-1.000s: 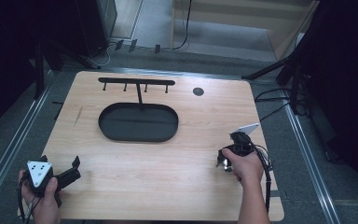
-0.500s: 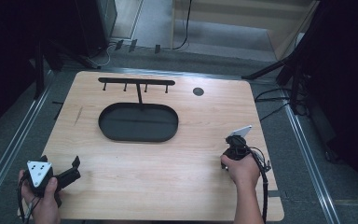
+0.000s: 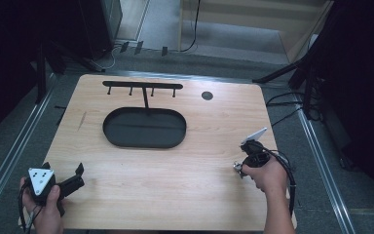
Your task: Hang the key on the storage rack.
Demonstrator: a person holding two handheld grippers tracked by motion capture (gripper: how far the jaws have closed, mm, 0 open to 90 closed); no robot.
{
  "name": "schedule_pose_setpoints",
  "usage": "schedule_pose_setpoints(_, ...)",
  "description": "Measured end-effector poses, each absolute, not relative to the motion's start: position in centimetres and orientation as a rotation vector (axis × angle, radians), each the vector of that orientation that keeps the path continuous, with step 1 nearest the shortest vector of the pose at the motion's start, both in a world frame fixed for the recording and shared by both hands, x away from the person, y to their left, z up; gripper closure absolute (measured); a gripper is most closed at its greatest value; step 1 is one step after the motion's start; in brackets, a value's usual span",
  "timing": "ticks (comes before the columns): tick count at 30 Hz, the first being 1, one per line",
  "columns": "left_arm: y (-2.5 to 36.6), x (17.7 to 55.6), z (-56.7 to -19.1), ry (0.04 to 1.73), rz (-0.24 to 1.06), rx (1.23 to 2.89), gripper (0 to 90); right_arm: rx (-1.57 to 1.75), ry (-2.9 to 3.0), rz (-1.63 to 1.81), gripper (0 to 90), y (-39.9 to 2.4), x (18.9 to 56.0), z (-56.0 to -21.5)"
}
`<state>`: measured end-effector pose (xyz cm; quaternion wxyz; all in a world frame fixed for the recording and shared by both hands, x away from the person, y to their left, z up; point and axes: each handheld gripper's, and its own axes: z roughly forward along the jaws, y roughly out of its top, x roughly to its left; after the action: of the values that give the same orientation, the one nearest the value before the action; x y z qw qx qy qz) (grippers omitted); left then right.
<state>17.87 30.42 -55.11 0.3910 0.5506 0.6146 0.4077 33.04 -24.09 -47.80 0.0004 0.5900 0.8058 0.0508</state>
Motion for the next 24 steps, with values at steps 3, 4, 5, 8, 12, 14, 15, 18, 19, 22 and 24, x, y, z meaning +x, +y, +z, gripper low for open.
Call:
schedule_pose_setpoints(3, 30.4, 17.8, -55.1, 1.562, 1.036, 1.402, 0.0, 1.776, 2.561, 0.150, 88.1, -23.3, 33.3, -46.2)
schedule_pose_setpoints(4, 30.4, 17.9, -55.1, 1.561, 1.036, 1.398, 0.0, 1.747, 2.568, 0.144, 88.2, -22.8, 33.5, -45.6)
schedule_pose_setpoints(5, 30.5, 17.8, -55.1, 1.562, 1.035, 1.398, 0.0, 1.730, 2.574, 0.145, 88.3, -22.5, 33.7, -45.2)
schedule_pose_setpoints(8, 30.5, 17.8, -55.1, 1.562, 1.031, 1.394, 0.0, 1.677, 2.590, 0.141, 88.3, -21.1, 34.2, -43.9)
schedule_pose_setpoints(12, 30.5, 17.8, -55.1, 1.562, 1.024, 1.390, 0.0, 1.658, 2.599, 0.144, 88.4, -20.1, 34.6, -43.0)
schedule_pose_setpoints(14, 30.6, 17.8, -55.1, 1.562, 1.022, 1.389, 0.0, 1.640, 2.594, 0.176, 88.4, -19.0, 35.0, -41.8)
schedule_pose_setpoints(15, 30.6, 17.8, -55.1, 1.562, 1.022, 1.389, 0.0, 1.640, 2.594, 0.176, 88.4, -19.0, 35.0, -41.8)
schedule_pose_setpoints(18, 30.6, 17.8, -55.1, 1.563, 1.022, 1.391, 0.0, 1.593, 2.599, 0.177, 88.4, -17.7, 35.5, -40.6)
schedule_pose_setpoints(19, 30.5, 17.8, -55.1, 1.563, 1.022, 1.392, 0.0, 1.598, 2.587, 0.180, 88.4, -17.3, 35.6, -40.2)
schedule_pose_setpoints(22, 30.5, 17.8, -55.1, 1.564, 1.024, 1.392, 0.0, 1.618, 2.566, 0.236, 88.4, -16.3, 36.2, -38.9)
schedule_pose_setpoints(24, 30.6, 17.8, -55.1, 1.563, 1.023, 1.391, 0.0, 1.607, 2.566, 0.233, 88.4, -15.6, 36.5, -38.3)
